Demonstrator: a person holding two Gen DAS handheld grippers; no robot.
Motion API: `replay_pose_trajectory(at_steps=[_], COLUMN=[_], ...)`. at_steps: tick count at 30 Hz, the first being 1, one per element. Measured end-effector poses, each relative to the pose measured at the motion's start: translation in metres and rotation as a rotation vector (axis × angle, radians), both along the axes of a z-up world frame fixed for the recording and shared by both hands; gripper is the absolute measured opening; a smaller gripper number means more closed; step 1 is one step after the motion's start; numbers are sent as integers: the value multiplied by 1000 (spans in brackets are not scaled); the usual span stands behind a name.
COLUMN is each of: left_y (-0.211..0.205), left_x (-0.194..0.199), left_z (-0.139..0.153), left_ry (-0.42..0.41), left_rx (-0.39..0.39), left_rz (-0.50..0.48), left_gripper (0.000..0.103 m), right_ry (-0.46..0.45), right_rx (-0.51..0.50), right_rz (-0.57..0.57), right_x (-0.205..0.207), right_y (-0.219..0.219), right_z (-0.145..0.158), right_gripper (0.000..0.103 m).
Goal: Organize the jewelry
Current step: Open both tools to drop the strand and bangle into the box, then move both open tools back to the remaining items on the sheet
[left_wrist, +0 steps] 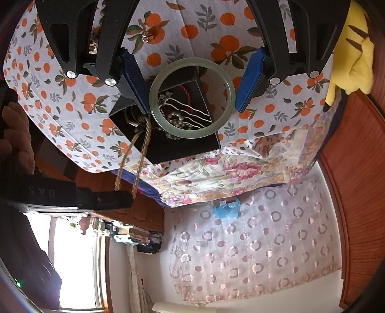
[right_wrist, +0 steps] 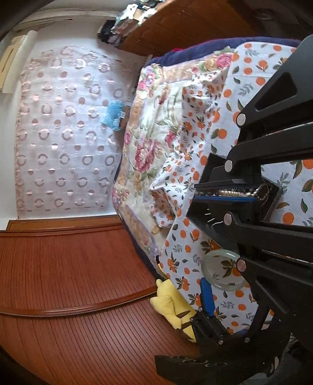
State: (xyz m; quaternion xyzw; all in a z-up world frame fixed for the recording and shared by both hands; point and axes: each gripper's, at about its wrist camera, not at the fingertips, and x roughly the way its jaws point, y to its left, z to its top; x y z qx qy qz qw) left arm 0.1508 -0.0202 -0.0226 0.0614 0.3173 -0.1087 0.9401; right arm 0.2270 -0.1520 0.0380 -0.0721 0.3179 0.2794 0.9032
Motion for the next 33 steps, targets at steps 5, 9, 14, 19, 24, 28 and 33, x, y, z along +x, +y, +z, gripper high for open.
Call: replay_pose_trajectory(at_steps=[5,9,14,19,24,28,33], left_y=[-4,-11,-27,-37,-43,-44,-43], left_x=[15,28,49,63,67,65,40], left_z=[-4,-5,-16,-24,-27,-25,-21], left_ry=[13,18,38,61,71,54,42], left_rx=[18,33,77,100,111,98,73], left_rz=[6,2,0,-1,-2,-9,-25], left_gripper=[69,69,69,69,69,75,75], right_ry=[18,16,18,34,45,57,57], right_rx=[15,10,-20,-28,-23,-12,-10], right_rz=[-9,-23,-36,-58,-73,-73,-62], right_x=[1,-4,-13,-22,-30,-38,-58], right_y=[-8,-21,-38,-59,-75,-82,-83], right_z=[-10,-15,-31,-49,-62,-69,-77], right_gripper=[19,20,21,21,23,27,27])
